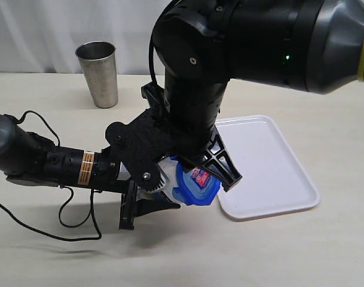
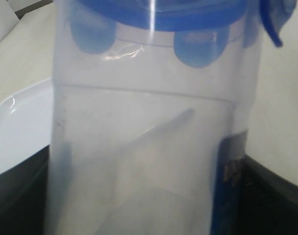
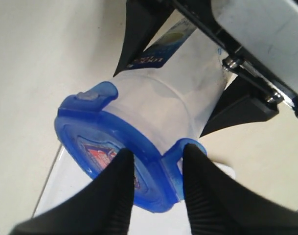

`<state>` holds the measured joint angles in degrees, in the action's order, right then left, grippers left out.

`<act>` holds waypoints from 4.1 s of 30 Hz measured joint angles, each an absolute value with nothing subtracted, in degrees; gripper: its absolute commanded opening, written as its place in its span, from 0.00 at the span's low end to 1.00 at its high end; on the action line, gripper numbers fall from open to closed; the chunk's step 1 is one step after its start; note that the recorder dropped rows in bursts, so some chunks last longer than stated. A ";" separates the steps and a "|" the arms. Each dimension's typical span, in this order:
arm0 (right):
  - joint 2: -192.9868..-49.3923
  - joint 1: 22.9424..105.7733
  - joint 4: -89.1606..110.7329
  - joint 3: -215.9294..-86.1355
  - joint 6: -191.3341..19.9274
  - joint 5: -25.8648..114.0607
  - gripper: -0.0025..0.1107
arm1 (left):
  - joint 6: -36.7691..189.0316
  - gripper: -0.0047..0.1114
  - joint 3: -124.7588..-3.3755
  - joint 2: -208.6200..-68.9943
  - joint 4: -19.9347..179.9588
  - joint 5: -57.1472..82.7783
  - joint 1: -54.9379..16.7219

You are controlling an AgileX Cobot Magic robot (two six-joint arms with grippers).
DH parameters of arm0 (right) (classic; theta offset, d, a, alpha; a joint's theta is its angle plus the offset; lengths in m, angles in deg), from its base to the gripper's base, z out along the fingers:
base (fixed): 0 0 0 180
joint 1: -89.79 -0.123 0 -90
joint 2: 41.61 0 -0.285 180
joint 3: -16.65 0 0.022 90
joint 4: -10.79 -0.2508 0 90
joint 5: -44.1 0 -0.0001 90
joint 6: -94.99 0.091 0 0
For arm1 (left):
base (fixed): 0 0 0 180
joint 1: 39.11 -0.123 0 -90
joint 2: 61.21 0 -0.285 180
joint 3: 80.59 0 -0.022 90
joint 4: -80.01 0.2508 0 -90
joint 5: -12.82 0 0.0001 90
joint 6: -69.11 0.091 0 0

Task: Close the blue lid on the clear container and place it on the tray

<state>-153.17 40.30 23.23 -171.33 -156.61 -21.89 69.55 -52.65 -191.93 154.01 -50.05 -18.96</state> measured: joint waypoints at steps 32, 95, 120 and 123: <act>-151.02 41.68 22.37 -168.63 -159.09 -16.14 0.35 | 68.64 0.04 -52.65 -191.93 152.14 -50.29 -19.16; -155.47 40.98 24.57 -166.92 -163.41 -18.72 0.06 | 71.07 0.04 -52.65 -191.93 155.51 -46.50 -19.43; -144.95 51.19 1.93 -167.02 -146.78 -1.88 0.43 | 67.30 0.04 -52.65 -191.93 151.37 -55.84 -18.75; -143.30 51.19 3.77 -167.02 -142.40 -0.91 0.43 | 66.42 0.04 -52.65 -191.93 151.37 -55.96 -18.75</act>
<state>-143.30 51.19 3.77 -167.02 -142.40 -0.91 66.42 -52.65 -191.93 151.37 -55.96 -18.75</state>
